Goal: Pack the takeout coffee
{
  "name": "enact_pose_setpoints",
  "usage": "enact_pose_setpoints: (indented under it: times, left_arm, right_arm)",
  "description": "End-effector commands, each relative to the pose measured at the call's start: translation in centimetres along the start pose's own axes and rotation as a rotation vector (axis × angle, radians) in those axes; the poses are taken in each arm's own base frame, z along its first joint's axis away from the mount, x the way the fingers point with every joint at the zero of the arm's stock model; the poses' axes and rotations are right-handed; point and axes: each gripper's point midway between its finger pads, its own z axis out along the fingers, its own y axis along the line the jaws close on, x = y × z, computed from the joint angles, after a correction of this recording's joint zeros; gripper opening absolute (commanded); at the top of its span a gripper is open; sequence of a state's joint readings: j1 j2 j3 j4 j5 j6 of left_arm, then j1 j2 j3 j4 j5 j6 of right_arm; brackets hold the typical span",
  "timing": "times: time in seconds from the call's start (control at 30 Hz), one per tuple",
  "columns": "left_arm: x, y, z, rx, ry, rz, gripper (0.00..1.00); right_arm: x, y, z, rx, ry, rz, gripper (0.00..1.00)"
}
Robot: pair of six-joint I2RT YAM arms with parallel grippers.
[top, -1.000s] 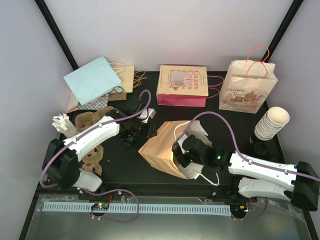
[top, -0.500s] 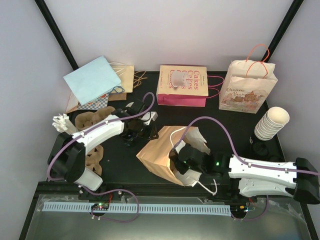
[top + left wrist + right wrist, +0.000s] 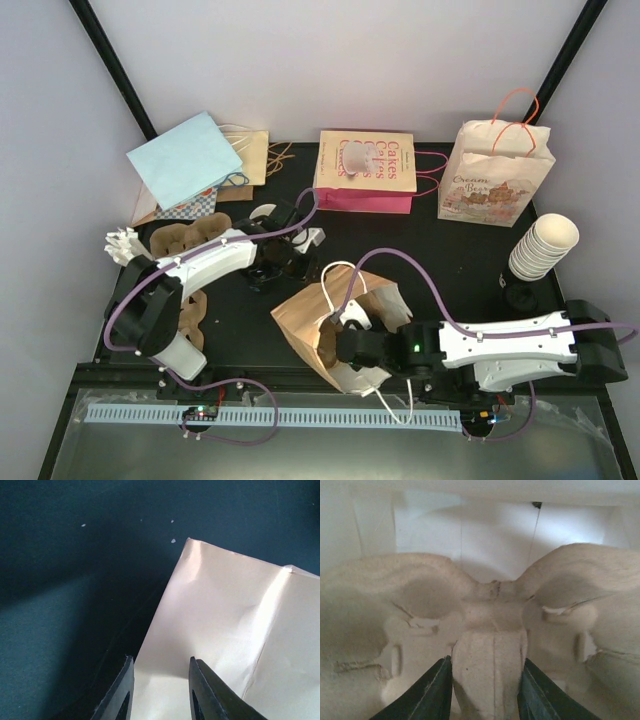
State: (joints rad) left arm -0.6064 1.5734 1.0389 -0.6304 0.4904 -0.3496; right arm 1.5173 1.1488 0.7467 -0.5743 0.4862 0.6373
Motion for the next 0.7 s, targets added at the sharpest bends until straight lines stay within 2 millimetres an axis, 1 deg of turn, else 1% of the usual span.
enact_pose_setpoints:
  times: [0.0,0.07,0.27,0.37,0.43,0.53,0.67]
  left_arm:
    - [0.1,-1.4,0.6,0.052,0.016,0.051,0.32]
    - [0.2,-1.5,0.7,0.054,0.018,0.059,0.32]
    - [0.3,-1.9,0.9,0.059,0.021,0.067,0.31]
    - [0.4,-2.1,1.0,0.063,0.024,0.067,0.31]
    - [0.4,-2.2,1.0,0.065,0.027,0.067,0.31]
    - [0.3,-2.4,1.0,0.073,0.027,0.070,0.30]
    - [0.4,-2.8,1.1,0.098,0.035,0.072,0.30]
  right_arm:
    - [0.6,0.3,-0.3,0.031,0.031,0.048,0.39]
    - [1.1,0.7,-0.3,0.017,0.050,0.062,0.41]
    - [2.5,0.6,-0.1,0.019,0.093,0.095,0.44]
    - [3.3,0.5,0.4,0.023,0.109,0.110,0.47]
    - [4.0,0.3,0.9,0.036,0.116,0.120,0.47]
    - [3.9,-0.1,1.5,0.071,0.093,0.123,0.44]
    - [2.9,-0.3,2.2,0.107,0.032,0.103,0.41]
